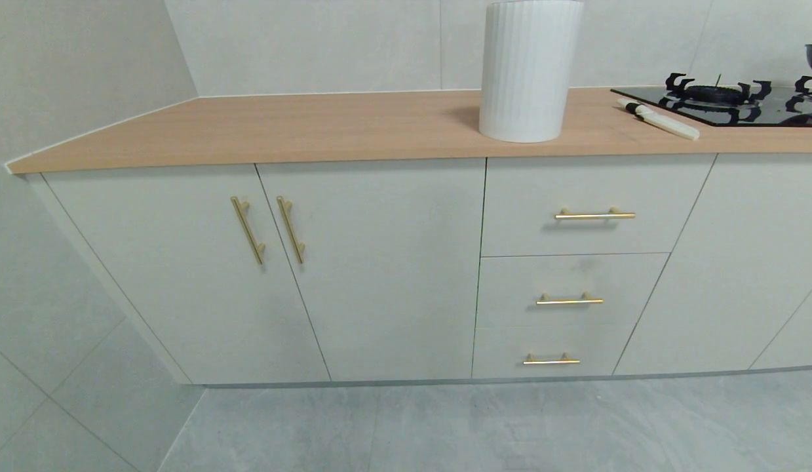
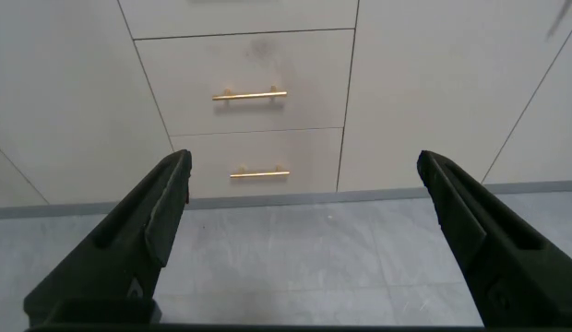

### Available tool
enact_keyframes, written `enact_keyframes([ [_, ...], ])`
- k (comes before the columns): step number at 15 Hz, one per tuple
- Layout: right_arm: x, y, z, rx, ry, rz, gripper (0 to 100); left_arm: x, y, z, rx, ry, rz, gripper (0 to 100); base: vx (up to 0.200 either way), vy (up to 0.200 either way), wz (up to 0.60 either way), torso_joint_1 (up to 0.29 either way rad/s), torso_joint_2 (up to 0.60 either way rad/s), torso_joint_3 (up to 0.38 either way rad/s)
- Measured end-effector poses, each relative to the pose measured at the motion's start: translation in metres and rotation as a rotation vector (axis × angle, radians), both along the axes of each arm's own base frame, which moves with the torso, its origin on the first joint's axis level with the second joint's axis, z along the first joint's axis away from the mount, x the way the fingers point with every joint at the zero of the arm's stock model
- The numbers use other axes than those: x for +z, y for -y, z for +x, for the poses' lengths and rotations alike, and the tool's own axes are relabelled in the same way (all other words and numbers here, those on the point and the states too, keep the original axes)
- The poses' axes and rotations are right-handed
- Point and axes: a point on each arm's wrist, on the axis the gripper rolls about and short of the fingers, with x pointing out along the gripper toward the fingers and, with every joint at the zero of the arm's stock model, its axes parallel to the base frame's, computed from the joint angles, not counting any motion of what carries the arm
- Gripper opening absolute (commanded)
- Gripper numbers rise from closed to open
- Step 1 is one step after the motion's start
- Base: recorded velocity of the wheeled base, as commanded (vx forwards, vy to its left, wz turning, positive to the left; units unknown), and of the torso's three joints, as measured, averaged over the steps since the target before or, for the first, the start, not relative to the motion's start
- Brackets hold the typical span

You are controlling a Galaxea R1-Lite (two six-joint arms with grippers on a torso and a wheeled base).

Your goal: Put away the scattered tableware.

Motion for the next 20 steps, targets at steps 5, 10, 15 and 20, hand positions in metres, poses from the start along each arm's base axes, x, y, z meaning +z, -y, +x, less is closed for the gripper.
enact_keyframes([
  [5,-0.001,-0.0009,0.0002,0.039,-0.007,-0.009,100,0.0001,0.0,0.0,0.0,0.0,0.001,100,0.0,0.0,0.0,0.0,0.0,0.0],
  [10,-0.0012,-0.0011,0.0002,0.046,-0.01,-0.021,100,0.0001,0.0,0.0,0.0,0.0,0.001,100,0.0,0.0,0.0,0.0,0.0,0.0],
  [15,-0.0012,-0.0011,0.0002,0.046,-0.01,-0.021,100,0.0,0.0,0.0,0.0,0.0,0.0,100,0.0,0.0,0.0,0.0,0.0,0.0],
  [20,-0.0013,-0.0012,0.0002,0.05,-0.011,-0.02,100,0.0,0.0,0.0,0.0,0.0,-0.002,100,0.2,0.0,0.0,0.007,0.0,0.002],
])
